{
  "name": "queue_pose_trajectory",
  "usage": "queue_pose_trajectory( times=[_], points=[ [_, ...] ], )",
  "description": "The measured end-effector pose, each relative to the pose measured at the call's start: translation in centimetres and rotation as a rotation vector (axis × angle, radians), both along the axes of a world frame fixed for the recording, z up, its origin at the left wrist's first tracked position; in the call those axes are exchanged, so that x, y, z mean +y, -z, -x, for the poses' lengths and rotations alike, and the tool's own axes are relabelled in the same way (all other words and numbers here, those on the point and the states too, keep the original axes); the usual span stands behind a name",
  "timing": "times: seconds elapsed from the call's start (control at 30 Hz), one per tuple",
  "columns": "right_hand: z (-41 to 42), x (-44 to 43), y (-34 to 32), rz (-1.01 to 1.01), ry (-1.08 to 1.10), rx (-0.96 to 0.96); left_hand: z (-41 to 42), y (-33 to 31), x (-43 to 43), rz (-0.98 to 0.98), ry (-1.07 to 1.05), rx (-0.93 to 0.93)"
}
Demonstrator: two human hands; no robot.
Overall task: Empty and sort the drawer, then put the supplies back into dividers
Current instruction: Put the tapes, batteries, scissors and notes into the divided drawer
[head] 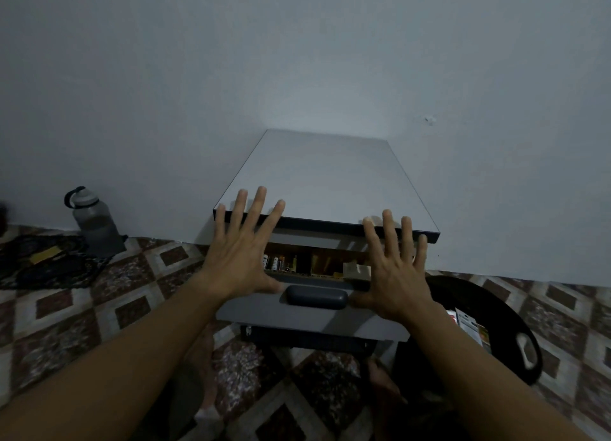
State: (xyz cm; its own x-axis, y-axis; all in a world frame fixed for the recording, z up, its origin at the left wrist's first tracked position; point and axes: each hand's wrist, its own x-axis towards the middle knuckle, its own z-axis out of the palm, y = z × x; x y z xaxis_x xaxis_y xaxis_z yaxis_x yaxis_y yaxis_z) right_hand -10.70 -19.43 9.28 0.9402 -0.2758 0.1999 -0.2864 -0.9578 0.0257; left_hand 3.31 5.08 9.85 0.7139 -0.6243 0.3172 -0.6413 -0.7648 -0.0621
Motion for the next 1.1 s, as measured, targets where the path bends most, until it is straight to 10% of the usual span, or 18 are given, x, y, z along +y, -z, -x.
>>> queue_pose_trajectory(
  times=[0.7,1.1],
  points=[
    [-4.9,-0.4,2.1,0.099,0.158,-0.289,-3.4,2.5,-3.9,0.155,-0.22,-0.203],
    [-4.4,-1.0,-1.3,-0.064,0.019,-0.187,-4.5,-1.8,-2.8,0.079,-0.021,0.175]
  ],
)
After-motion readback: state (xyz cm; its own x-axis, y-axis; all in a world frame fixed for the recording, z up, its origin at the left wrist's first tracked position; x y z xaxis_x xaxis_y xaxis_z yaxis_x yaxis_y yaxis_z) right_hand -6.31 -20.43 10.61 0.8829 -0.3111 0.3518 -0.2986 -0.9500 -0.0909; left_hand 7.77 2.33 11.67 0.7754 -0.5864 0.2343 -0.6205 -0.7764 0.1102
